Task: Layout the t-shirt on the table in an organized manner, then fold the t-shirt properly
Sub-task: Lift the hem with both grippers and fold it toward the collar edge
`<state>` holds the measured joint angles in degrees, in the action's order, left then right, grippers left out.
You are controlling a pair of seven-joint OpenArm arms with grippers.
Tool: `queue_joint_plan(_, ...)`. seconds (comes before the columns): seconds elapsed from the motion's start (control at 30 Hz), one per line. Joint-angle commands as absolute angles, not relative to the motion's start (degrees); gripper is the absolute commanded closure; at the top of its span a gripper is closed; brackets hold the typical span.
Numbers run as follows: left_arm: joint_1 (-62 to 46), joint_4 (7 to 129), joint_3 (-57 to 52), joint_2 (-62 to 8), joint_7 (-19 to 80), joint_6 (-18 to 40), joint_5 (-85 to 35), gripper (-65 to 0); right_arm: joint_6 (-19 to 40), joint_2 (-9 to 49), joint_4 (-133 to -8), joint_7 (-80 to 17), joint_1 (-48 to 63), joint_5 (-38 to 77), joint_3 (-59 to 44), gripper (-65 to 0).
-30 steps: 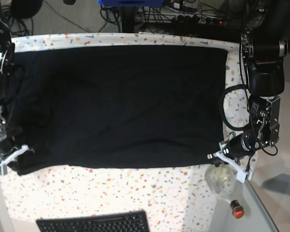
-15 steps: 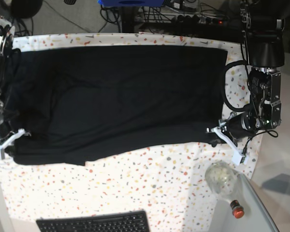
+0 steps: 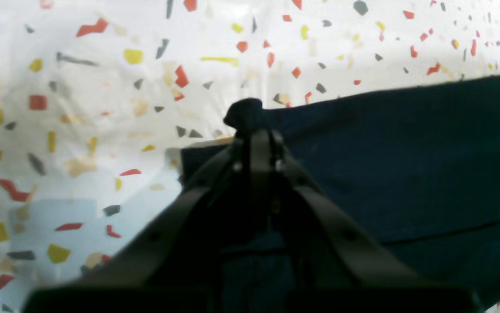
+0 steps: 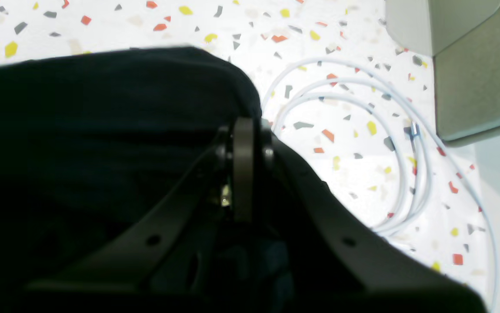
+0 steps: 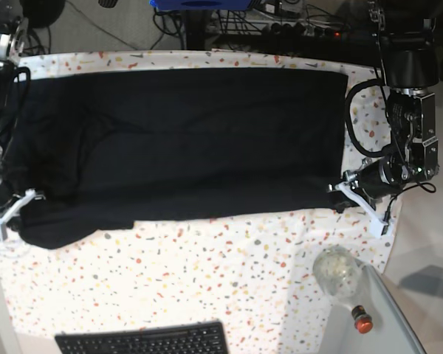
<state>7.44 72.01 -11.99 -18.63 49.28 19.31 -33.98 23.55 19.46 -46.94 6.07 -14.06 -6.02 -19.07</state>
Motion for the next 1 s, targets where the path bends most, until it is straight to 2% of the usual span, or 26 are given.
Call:
queue_joint_plan(0.0, 8.0, 73.0, -12.5, -19.5, 48.4, 19.3, -34.7, 0.0, 22.6, 21.1, -48.2, 7.5, -15.4, -5.3, -20.9, 0.0)
queue_joint_plan(0.17, 7.7, 73.3, -12.0, -19.5, 48.5, 19.3, -34.9, 0.0, 22.6, 20.9, -48.2, 7.5, -14.8, -5.3, -22.6, 0.0)
queue_joint_plan(0.33, 7.6, 77.8, -12.5, -19.6, 54.6, 19.3, -40.5, 0.0, 22.6, 20.9, -48.4, 7.5, -12.9, -5.3, -23.0, 0.0)
queue_joint_plan(0.5, 5.6, 80.5, -12.1, -20.2, 55.3, 19.1, -40.7, 0.0, 22.6, 20.8, -53.9, 7.4, -9.0, -5.3, -23.1, 0.0)
queue_joint_plan(0.7, 2.8, 80.5, -12.6, -21.5, 55.0, 19.1, -40.7, 0.0, 22.6, 20.7, -59.9, -1.5, -5.4, -5.3, -24.1, 0.0)
queue_joint_plan(0.8, 2.2, 80.5, -12.6, -22.5, 55.0, 18.9, -40.7, 0.0, 22.7, 18.3, -63.5, -2.9, -3.5, -5.3, -26.4, 0.0)
queue_joint_plan(0.97, 0.2, 80.5, -12.4, -23.4, 54.9, 18.9, -40.7, 0.0, 22.7, 17.9, -64.6, -7.1, -2.3, -5.3, -27.3, 0.0)
